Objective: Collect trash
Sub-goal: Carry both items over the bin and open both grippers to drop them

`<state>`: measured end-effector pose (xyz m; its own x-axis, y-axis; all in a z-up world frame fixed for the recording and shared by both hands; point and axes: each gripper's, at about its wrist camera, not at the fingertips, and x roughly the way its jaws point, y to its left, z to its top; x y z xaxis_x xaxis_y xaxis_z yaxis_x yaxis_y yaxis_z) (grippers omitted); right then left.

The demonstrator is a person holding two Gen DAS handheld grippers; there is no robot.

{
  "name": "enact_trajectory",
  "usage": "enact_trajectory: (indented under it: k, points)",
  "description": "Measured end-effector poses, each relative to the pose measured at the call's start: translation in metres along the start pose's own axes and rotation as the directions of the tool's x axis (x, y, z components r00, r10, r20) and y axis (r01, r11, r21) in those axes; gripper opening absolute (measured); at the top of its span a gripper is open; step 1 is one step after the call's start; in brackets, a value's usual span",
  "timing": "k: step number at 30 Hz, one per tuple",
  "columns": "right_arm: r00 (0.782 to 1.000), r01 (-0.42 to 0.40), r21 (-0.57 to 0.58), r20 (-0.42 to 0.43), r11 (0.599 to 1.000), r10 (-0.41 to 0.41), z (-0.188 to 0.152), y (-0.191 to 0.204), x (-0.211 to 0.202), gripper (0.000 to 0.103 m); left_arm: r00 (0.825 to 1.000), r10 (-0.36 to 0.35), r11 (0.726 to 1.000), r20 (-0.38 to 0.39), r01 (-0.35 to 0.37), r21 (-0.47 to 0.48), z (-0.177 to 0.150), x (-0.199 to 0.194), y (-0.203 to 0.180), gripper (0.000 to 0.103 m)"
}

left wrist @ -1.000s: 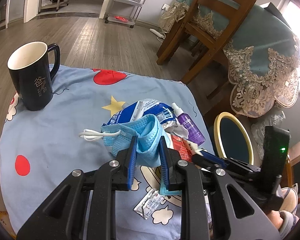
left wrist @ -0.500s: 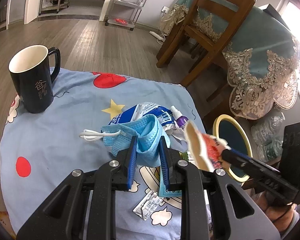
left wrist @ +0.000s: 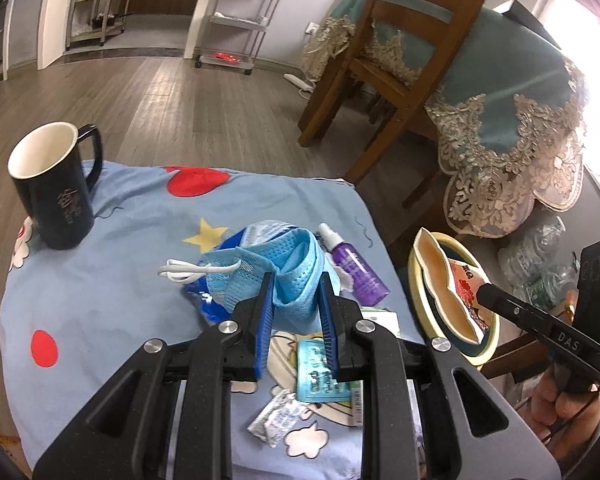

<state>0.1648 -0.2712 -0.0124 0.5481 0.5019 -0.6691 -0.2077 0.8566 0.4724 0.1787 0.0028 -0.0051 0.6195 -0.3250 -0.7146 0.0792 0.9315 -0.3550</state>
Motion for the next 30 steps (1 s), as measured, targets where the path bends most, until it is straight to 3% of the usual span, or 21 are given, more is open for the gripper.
enact_trajectory:
  k: [10, 19, 24, 30]
  points:
    - [0.983, 0.166, 0.106, 0.057, 0.98, -0.173, -0.011, -0.063, -0.03, 0.016, 0.997, -0.067, 0.995, -0.045, 0.071, 0.073, -0.002, 0.018, -0.056, 0.021]
    - [0.961, 0.268, 0.214, 0.013, 0.939, -0.277, -0.022, -0.119, -0.034, 0.016, 0.985, -0.128, 0.979, -0.12, 0.144, 0.143, -0.013, 0.045, -0.112, 0.021]
    - [0.955, 0.293, 0.254, -0.037, 0.922, -0.294, -0.027, -0.131, -0.028, 0.021, 0.977, -0.149, 0.969, -0.153, 0.175, 0.175, -0.019, 0.058, -0.137, 0.021]
    - [0.955, 0.274, 0.287, 0.032, 0.918, -0.295, -0.025, -0.13, -0.048, 0.028, 0.966, -0.166, 0.955, -0.197, 0.207, 0.214, -0.024, 0.076, -0.163, 0.021]
